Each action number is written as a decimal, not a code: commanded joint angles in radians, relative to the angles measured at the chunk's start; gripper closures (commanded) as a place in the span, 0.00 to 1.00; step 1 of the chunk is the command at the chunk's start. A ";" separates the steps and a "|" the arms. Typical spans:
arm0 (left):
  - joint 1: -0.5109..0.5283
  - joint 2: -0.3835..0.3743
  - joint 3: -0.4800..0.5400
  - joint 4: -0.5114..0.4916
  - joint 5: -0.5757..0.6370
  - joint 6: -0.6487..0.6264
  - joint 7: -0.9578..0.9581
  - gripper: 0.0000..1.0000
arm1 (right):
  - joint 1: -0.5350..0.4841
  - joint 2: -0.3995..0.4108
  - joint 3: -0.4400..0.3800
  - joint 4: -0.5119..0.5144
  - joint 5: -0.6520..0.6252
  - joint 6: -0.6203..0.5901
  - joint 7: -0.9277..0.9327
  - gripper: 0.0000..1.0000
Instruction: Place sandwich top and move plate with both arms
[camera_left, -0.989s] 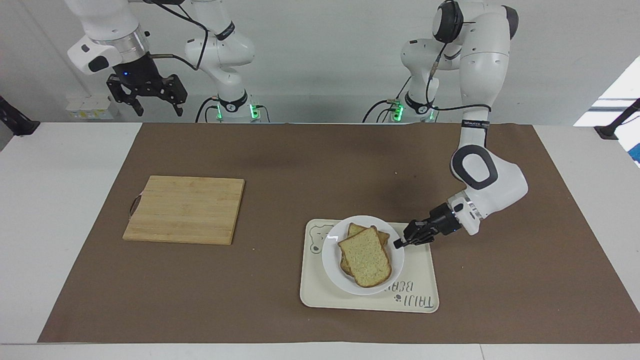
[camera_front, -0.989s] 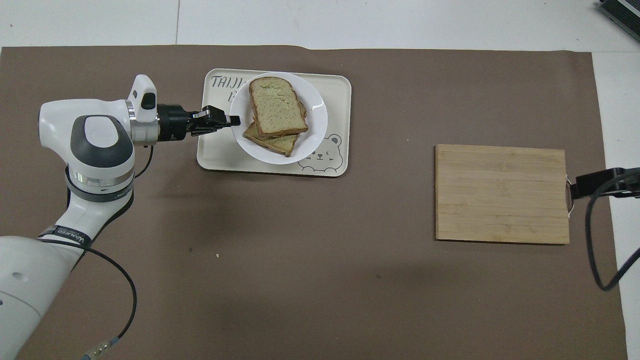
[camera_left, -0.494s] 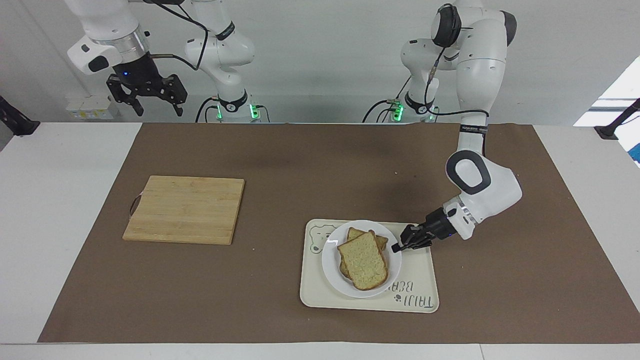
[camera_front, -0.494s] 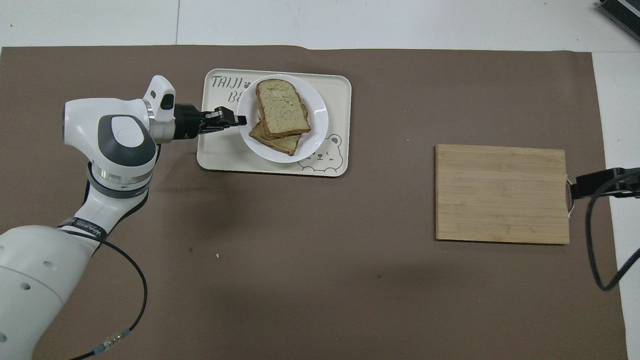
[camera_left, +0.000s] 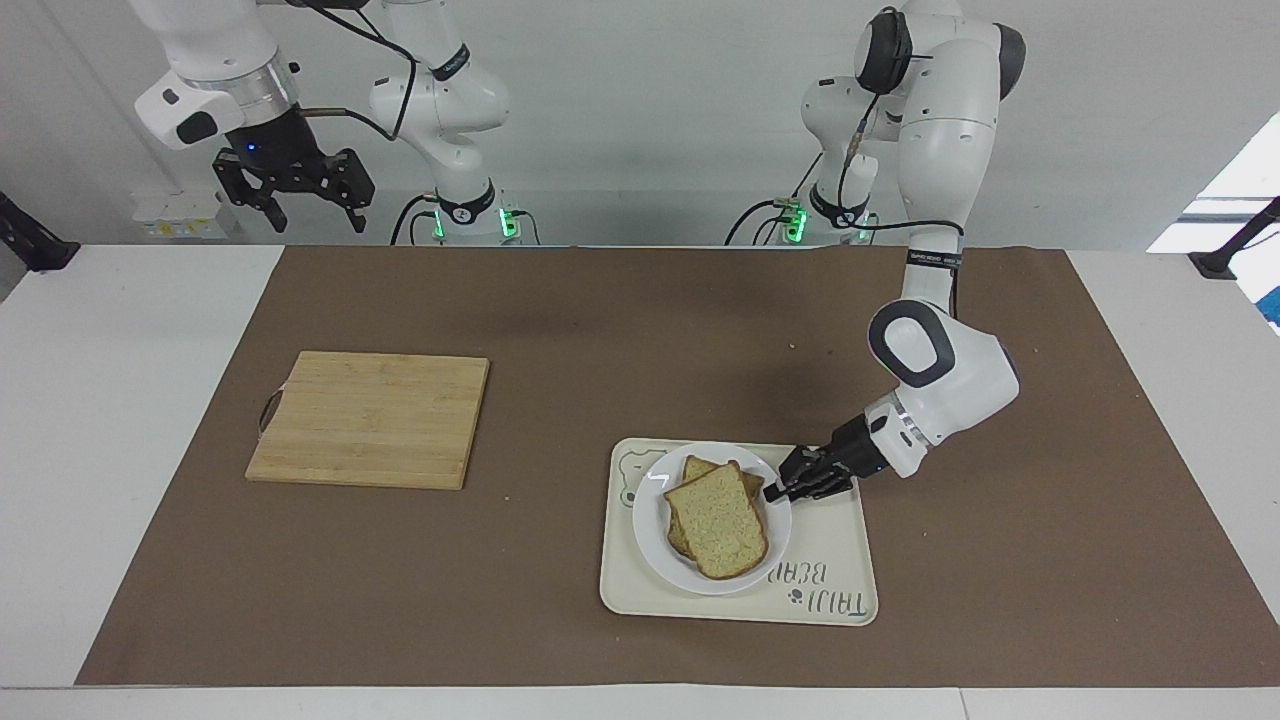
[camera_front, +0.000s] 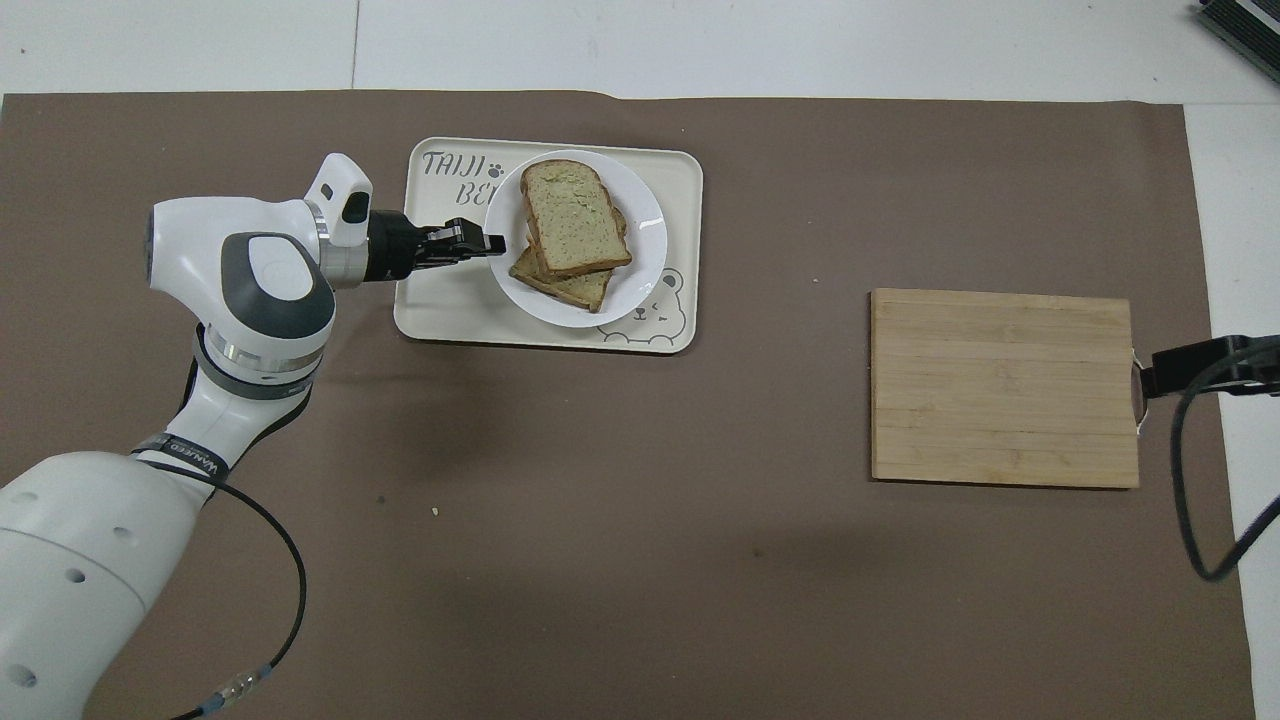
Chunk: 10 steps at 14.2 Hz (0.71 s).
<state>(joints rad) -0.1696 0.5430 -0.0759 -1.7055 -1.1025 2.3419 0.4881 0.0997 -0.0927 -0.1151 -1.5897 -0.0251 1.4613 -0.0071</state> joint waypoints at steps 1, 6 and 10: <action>-0.019 -0.002 0.013 -0.002 0.032 0.037 -0.014 0.32 | -0.008 0.008 0.000 0.019 0.017 -0.013 -0.019 0.00; -0.010 -0.032 0.021 -0.005 0.114 0.030 -0.025 0.00 | -0.008 0.008 0.000 0.019 0.017 -0.012 -0.019 0.00; -0.024 -0.121 0.061 -0.026 0.374 -0.025 -0.162 0.00 | -0.008 0.008 0.000 0.019 0.017 -0.013 -0.019 0.00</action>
<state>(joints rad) -0.1753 0.4873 -0.0380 -1.7009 -0.8431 2.3518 0.4031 0.0997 -0.0927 -0.1151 -1.5896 -0.0251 1.4613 -0.0071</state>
